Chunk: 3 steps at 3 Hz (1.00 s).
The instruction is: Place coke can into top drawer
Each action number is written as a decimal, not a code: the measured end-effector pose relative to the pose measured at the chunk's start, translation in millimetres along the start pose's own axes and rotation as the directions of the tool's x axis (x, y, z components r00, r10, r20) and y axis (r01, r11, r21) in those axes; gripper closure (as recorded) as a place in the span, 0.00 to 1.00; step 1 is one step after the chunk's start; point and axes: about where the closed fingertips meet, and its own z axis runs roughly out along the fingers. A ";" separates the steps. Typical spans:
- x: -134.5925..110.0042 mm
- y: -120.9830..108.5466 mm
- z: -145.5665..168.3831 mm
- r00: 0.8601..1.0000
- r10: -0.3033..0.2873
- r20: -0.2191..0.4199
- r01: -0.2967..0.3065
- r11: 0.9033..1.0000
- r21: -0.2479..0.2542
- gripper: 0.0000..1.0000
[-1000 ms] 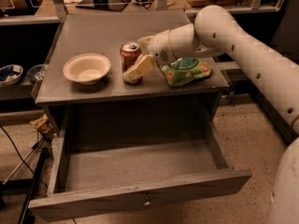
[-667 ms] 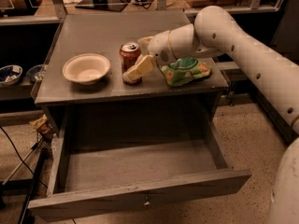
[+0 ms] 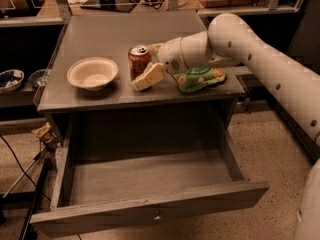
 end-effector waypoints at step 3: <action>0.0 0.0 0.1 1.000 0.000 0.000 0.000 1.000 0.000 0.58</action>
Offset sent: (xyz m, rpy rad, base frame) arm 0.0000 0.0000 0.0000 0.0000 0.0000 0.0000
